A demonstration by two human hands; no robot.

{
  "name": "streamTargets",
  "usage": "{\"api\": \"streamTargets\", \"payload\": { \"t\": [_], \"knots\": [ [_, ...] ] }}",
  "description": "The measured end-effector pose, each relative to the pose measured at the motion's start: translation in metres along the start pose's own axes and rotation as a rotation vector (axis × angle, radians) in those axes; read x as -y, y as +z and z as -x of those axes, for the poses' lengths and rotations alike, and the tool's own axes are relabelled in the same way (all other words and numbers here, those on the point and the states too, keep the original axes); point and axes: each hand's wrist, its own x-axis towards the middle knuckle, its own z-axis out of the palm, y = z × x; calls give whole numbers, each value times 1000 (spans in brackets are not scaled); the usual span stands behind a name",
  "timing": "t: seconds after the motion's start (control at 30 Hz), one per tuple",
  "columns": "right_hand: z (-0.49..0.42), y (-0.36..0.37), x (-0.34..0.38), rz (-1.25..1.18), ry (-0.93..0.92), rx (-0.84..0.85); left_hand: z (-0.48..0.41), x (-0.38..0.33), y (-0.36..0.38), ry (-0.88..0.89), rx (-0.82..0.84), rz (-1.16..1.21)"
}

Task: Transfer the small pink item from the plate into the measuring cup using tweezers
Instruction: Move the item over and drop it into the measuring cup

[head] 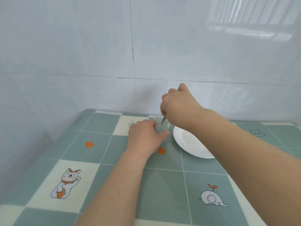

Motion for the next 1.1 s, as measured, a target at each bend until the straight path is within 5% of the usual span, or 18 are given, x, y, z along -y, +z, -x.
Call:
{"api": "streamTargets", "payload": {
  "t": [1.1],
  "knots": [
    [-8,1,5,3,-42,99,-2,2,-1,3,9,6]
  ]
}}
